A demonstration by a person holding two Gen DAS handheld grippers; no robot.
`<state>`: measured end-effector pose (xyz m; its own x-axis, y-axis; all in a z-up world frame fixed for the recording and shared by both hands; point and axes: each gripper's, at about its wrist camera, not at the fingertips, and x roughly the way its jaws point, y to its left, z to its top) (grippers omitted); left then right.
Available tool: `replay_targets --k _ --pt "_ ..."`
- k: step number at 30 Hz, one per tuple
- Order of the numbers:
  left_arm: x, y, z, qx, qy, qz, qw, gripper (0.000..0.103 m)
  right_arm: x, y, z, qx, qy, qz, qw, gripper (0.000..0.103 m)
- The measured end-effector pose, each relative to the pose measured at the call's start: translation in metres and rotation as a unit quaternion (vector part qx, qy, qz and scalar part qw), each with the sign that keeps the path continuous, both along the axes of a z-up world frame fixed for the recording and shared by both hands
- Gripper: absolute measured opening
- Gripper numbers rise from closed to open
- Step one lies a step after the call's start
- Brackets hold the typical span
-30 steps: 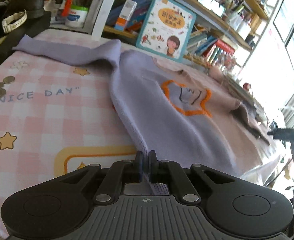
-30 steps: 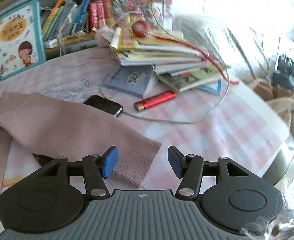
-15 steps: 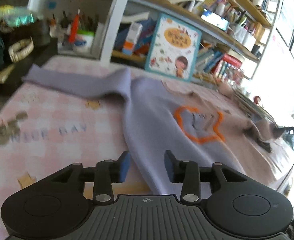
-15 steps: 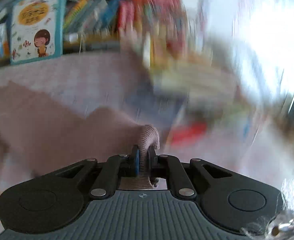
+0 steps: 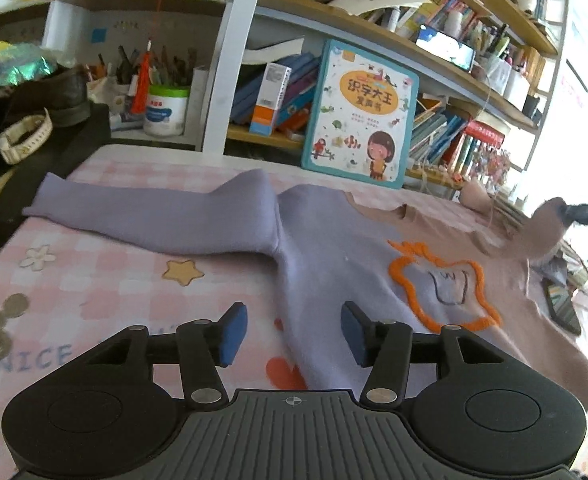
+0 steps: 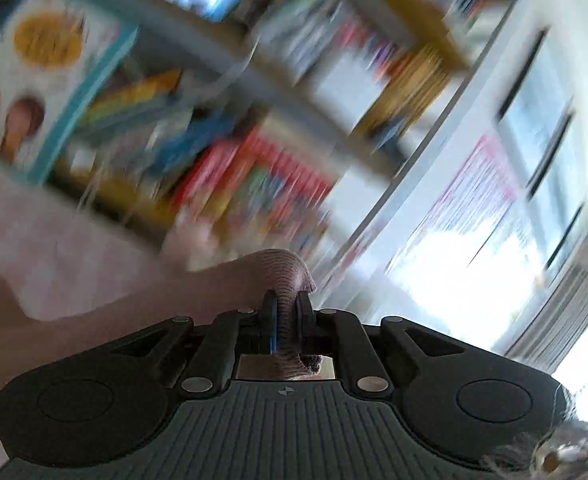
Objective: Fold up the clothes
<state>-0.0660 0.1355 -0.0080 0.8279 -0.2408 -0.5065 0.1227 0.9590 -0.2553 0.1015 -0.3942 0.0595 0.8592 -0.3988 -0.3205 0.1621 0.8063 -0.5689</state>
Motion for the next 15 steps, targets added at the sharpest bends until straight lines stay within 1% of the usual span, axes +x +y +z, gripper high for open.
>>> replay_targets --k 1,2,4,5,6,7,8,9,11,13,14,15 --pt "0.006 0.001 -0.001 -0.005 0.001 0.003 1.0 0.054 0.004 -0.004 -0.003 0.017 0.016 -0.006 1.0 0.02" --pt "0.013 0.002 -0.002 -0.009 0.002 0.008 0.9999 0.054 0.002 -0.007 -0.005 0.032 0.013 -0.011 0.999 0.03" --pt "0.029 0.004 -0.004 -0.018 0.006 0.016 0.9997 0.054 -0.012 -0.005 -0.001 0.059 -0.005 0.003 0.998 0.041" --pt "0.037 0.004 -0.005 -0.025 0.008 0.02 0.9995 0.054 -0.021 -0.003 0.003 0.079 -0.006 0.02 0.997 0.043" --pt "0.046 0.004 -0.006 -0.037 0.013 0.018 0.9991 0.054 -0.031 0.001 0.007 0.112 0.003 0.046 0.993 0.044" --pt "0.055 0.004 -0.008 -0.048 0.018 0.016 0.9985 0.055 -0.042 0.004 0.012 0.147 0.015 0.073 0.986 0.046" --pt "0.064 0.004 -0.011 -0.061 0.025 0.014 0.9977 0.054 -0.051 0.008 0.014 0.188 0.034 0.101 0.976 0.049" --pt "0.074 0.003 -0.015 -0.075 0.034 0.013 0.9965 0.055 -0.06 0.012 0.015 0.23 0.056 0.129 0.963 0.05" --pt "0.089 0.003 -0.021 -0.096 0.045 0.028 0.994 0.054 -0.074 0.022 0.011 0.311 0.117 0.18 0.926 0.051" --pt "0.099 0.008 -0.029 -0.118 0.054 0.056 0.99 0.052 -0.082 0.033 -0.001 0.358 0.165 0.205 0.896 0.051" --pt "0.103 0.01 -0.032 -0.129 0.057 0.071 0.9875 0.049 -0.084 0.037 -0.009 0.374 0.182 0.209 0.885 0.051" --pt "0.106 0.013 -0.034 -0.141 0.054 0.08 0.9853 0.049 -0.084 0.042 -0.018 0.384 0.198 0.209 0.877 0.051"
